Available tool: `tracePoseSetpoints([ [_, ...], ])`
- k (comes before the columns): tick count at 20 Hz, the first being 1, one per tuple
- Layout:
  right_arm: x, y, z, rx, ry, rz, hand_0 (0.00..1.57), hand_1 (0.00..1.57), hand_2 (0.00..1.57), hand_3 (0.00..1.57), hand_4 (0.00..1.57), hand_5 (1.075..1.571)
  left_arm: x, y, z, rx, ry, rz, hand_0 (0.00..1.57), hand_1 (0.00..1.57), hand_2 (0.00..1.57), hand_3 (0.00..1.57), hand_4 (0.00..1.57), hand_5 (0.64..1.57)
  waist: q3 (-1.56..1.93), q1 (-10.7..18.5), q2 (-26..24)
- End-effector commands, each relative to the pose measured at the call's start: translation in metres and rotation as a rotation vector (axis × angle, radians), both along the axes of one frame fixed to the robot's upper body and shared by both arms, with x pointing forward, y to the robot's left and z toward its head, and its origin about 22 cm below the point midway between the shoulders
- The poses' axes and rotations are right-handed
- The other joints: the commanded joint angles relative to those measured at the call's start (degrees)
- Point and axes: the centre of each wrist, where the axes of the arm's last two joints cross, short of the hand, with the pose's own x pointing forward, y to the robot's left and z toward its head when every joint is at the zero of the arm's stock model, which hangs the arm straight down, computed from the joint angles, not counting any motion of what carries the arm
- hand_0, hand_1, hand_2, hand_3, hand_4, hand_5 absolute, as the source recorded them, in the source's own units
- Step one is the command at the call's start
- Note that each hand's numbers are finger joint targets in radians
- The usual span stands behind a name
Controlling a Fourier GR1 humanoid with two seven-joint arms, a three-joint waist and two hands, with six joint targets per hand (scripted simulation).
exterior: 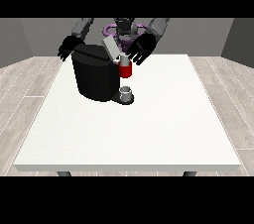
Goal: Insert the coffee pod into the coffee machine and close the lid
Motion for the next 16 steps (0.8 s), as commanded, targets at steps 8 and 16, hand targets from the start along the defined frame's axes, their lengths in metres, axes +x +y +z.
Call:
tracePoseSetpoints([
  [8, 0.001, 0.013, 0.012, 0.000, -0.048, 0.012, 0.00, 0.00, 0.00, 0.00, 0.45, 1.571, 0.003, -0.003, 0.002, 0.008, 0.001, 0.026, 1.24, 1.24, 1.28, 1.20, 0.49, 1.571, -0.04, -1.52, 2.30],
  [16, 0.006, -0.002, 0.004, 0.006, -0.037, -0.025, 0.00, 0.00, 0.00, 0.00, 0.43, 1.571, 0.002, -0.007, 0.001, 0.018, 0.020, -0.020, 1.20, 1.20, 1.23, 1.09, 0.46, 1.571, -0.03, 1.00, 2.20],
])
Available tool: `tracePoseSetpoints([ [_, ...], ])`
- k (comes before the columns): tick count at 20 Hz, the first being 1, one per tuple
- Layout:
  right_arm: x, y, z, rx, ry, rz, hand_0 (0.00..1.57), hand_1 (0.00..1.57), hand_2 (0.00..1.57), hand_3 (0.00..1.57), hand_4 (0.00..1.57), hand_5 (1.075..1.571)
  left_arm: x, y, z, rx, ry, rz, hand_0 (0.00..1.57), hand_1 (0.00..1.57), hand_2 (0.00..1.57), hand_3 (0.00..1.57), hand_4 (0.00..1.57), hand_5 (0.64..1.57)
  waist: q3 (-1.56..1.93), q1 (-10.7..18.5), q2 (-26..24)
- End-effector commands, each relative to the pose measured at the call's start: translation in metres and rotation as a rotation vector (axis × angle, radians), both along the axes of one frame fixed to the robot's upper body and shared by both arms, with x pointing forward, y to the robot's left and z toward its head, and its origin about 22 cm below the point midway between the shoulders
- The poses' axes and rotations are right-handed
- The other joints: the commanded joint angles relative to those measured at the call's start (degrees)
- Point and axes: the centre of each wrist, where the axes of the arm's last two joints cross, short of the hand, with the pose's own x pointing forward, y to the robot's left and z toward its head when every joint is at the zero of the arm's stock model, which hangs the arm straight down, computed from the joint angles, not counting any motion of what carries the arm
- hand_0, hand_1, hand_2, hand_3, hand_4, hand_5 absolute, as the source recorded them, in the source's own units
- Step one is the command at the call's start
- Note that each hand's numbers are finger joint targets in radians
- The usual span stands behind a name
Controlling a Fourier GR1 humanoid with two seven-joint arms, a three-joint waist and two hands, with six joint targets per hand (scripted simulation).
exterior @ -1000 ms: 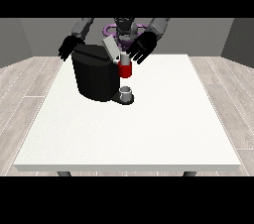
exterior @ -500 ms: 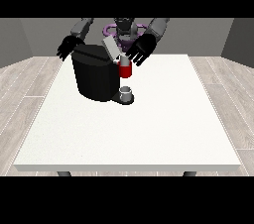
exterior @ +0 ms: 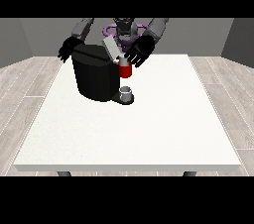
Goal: Insert the coffee pod into the coffee machine and close the lid
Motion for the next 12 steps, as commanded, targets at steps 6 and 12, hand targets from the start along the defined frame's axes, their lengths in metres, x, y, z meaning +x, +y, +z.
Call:
tracePoseSetpoints([
  [6, 0.009, -0.022, 0.014, -0.001, 0.022, -0.051, 0.00, 0.00, 0.00, 0.00, 0.38, 1.571, -0.002, 0.011, -0.002, 0.054, -0.009, -0.015, 1.11, 1.11, 1.15, 0.98, 0.41, 1.571, -0.07, 1.69, -0.25],
  [12, -0.002, -0.003, 0.002, -0.001, -0.030, -0.010, 0.00, 0.00, 0.00, 0.00, 0.43, 1.571, -0.002, 0.012, -0.013, 0.061, -0.024, 0.015, 1.05, 1.05, 1.12, 0.96, 0.36, 1.571, -0.07, 0.51, 0.74],
])
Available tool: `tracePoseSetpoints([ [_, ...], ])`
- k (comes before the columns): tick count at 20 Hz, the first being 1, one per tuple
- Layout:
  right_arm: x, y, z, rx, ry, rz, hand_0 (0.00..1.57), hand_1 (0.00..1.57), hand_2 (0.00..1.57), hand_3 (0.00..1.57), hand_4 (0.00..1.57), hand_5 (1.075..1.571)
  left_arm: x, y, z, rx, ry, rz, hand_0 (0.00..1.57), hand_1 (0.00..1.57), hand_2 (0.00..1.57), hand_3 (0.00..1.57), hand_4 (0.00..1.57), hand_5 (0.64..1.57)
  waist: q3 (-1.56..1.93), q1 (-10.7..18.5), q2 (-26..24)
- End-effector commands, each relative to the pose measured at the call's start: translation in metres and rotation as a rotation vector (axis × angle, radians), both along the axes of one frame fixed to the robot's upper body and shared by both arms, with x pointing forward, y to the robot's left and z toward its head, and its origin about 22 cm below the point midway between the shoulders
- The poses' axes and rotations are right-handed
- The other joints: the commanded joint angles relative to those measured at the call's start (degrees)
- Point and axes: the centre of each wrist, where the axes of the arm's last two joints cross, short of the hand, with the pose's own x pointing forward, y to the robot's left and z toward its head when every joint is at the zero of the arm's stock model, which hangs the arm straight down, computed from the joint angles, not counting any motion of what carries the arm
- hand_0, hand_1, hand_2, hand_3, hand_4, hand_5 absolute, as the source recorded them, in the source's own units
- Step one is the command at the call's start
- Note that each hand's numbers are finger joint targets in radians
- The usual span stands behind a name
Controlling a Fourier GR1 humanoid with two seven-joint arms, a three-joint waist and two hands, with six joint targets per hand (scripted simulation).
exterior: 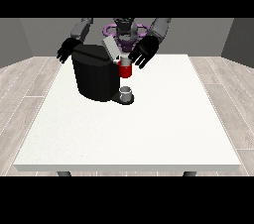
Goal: Insert the coffee pod into the coffee machine and close the lid
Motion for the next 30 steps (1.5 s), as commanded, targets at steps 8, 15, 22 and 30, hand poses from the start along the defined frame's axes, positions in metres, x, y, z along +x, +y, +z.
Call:
tracePoseSetpoints([
  [8, 0.007, 0.003, 0.002, -0.011, 0.005, -0.023, 0.00, 0.00, 0.00, 0.00, 0.46, 1.571, 0.001, -0.012, 0.000, 0.123, 0.060, -0.059, 0.00, 0.00, 0.00, 0.00, 0.00, 1.571, -0.15, 1.06, -0.94],
  [15, -0.011, -0.020, -0.027, -0.007, 0.028, 0.003, 0.00, 0.00, 0.00, 0.00, 0.35, 1.571, -0.002, 0.009, -0.005, 0.130, 0.075, -0.030, 0.00, 0.00, 0.00, 0.00, 0.00, 1.571, -0.13, 0.11, -1.11],
  [22, 0.001, -0.022, -0.030, -0.004, 0.088, -0.064, 0.00, 0.00, 0.00, 0.00, 0.38, 1.571, 0.000, -0.037, -0.017, 0.141, 0.087, -0.073, 0.00, 0.00, 0.00, 0.00, 0.00, 1.571, -0.13, 3.88, -4.82],
  [30, -0.019, -0.024, -0.047, 0.028, 0.129, -0.103, 0.00, 0.00, 0.00, 0.00, 0.38, 1.571, -0.007, -0.015, -0.059, 0.005, 0.154, -0.082, 0.00, 0.00, 0.00, 0.00, 0.00, 1.571, -0.16, 6.32, -10.11],
])
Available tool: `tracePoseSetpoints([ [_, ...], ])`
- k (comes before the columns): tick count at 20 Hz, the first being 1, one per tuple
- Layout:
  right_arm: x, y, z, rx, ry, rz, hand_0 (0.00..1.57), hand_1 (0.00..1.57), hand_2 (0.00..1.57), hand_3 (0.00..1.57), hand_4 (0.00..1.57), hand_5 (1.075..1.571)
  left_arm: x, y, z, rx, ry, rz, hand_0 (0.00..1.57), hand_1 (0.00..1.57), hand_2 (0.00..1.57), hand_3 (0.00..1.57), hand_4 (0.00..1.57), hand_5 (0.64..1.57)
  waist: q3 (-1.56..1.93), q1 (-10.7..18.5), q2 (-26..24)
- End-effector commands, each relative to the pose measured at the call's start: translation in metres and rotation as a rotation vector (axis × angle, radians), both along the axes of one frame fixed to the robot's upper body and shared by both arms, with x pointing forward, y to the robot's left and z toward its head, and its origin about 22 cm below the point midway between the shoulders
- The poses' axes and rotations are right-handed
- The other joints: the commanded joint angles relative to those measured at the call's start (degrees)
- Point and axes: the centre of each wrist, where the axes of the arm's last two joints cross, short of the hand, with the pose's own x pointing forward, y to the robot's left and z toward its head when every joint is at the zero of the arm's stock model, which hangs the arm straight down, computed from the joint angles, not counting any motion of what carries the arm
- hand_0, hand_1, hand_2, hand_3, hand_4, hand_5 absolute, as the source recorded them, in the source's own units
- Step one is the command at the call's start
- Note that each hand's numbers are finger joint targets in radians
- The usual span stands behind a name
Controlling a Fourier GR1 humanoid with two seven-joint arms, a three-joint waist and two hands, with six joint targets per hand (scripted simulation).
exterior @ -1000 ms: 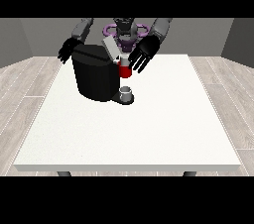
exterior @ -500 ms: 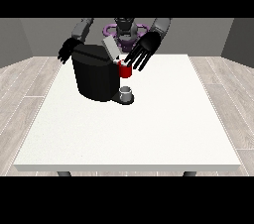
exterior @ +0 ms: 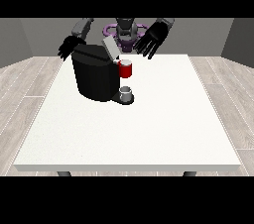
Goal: Insert the coffee pod into the coffee machine and close the lid
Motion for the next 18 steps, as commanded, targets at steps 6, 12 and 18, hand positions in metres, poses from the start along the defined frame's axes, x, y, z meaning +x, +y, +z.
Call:
tracePoseSetpoints([
  [6, -0.037, -0.030, -0.038, 0.010, 0.118, -0.088, 0.00, 0.00, 0.00, 0.00, 0.42, 1.571, -0.018, -0.014, -0.092, -0.541, 0.141, 0.012, 0.00, 0.00, 0.00, 0.00, 0.25, 1.571, -0.06, 5.89, -10.38],
  [12, -0.055, -0.062, -0.044, -0.024, 0.183, -0.157, 0.00, 0.00, 0.00, 0.00, 0.49, 1.571, -0.061, -0.015, -0.183, -0.729, 0.281, 0.027, 0.00, 0.00, 0.00, 0.00, 0.00, 1.571, -0.02, 12.68, -19.14],
  [18, -0.033, -0.047, -0.006, -0.048, 0.097, 0.044, 0.00, 0.00, 0.00, 0.00, 0.37, 1.571, -0.068, -0.018, -0.193, -0.872, 0.331, 0.112, 0.00, 0.00, 0.00, 0.00, 0.21, 1.571, -0.02, 12.73, -21.23],
])
